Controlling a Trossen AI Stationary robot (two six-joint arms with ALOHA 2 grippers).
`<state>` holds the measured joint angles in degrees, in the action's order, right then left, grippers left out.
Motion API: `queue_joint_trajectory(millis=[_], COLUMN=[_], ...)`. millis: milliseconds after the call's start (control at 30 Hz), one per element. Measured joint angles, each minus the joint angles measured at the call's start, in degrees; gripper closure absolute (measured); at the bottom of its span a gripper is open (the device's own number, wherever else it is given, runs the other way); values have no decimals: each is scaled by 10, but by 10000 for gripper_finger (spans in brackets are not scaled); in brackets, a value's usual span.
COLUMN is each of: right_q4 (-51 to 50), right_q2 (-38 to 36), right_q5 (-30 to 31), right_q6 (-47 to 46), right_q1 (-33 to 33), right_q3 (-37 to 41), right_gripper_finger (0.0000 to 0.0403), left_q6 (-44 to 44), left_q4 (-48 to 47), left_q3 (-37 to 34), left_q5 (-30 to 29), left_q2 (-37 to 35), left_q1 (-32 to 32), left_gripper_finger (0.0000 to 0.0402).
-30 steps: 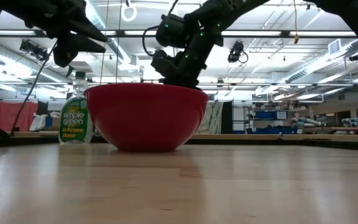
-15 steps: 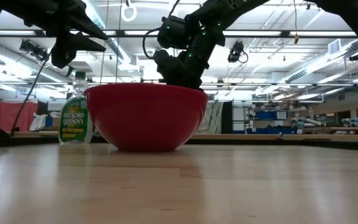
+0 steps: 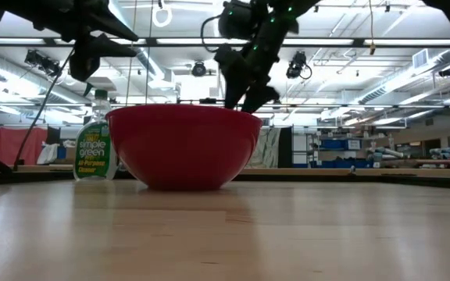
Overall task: Nest bowls inside each other
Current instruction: Return to Home Position
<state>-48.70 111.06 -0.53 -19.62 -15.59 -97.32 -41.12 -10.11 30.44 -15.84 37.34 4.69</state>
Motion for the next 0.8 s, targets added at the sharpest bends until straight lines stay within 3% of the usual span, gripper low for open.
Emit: queue_joint_trajectory(millis=[233, 500, 800], right_q4=[6, 156, 369], right_q2=[-89, -257, -465], right_q5=[43, 25, 24], right_q6=[2, 0, -57], right_q1=[-2, 0, -1], right_q3=[47, 248, 494], right_gripper_finger=[169, 197, 226], left_q6=[36, 69, 107], left_q4=[31, 30, -25], left_q3=[0, 1, 1], left_q5=[11, 20, 3], left_q2=[0, -38, -153], left_q1=[-14, -69, -107], left_gripper_finger=[274, 285, 285])
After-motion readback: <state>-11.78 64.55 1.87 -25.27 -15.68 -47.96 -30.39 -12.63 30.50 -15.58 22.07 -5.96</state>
